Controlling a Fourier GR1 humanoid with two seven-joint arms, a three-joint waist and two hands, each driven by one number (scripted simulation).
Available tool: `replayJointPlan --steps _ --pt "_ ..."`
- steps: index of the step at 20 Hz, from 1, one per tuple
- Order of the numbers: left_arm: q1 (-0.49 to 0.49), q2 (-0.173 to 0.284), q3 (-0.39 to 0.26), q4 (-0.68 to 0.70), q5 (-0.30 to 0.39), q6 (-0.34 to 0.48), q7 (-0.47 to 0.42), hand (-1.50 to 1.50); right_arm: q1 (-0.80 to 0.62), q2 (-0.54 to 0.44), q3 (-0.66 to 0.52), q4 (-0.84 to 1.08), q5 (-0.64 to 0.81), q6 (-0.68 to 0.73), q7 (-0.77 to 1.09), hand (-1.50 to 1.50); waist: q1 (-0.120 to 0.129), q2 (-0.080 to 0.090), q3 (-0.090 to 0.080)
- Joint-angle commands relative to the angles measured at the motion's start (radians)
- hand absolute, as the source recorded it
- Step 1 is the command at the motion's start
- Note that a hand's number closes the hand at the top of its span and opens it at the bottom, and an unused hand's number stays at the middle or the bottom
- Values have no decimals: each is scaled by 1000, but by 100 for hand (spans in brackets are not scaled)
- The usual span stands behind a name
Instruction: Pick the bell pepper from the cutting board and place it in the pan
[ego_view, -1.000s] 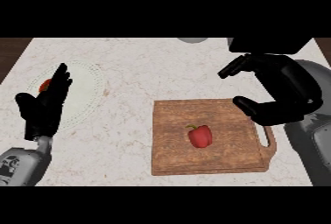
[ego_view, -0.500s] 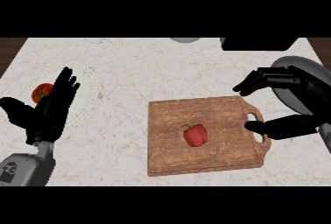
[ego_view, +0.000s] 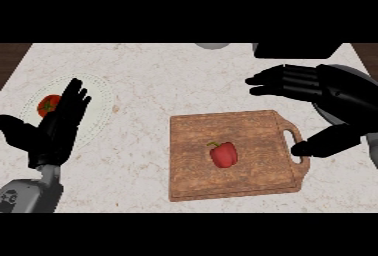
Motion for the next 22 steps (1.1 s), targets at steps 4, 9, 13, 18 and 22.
replayJointPlan --steps 4,9,13,18,22 --pt "-3 -16 -11 -41 -12 10 45 0 -153 54 184 -53 234 57 202 -150 8 -2 -1" --pt "-22 7 34 -8 1 -25 40 0 -220 118 304 -73 326 184 352 -150 2 -2 -1" --pt "1 -7 32 8 -11 -36 -11 0 -226 100 404 -26 368 343 406 -150 -1 -3 -2" --pt "54 7 55 -49 -6 -56 29 0 -177 86 409 -55 443 390 369 -150 -5 -2 1" --pt "54 -72 18 12 -62 -31 -40 0 -174 145 470 -120 534 424 416 -150 -9 -1 0"
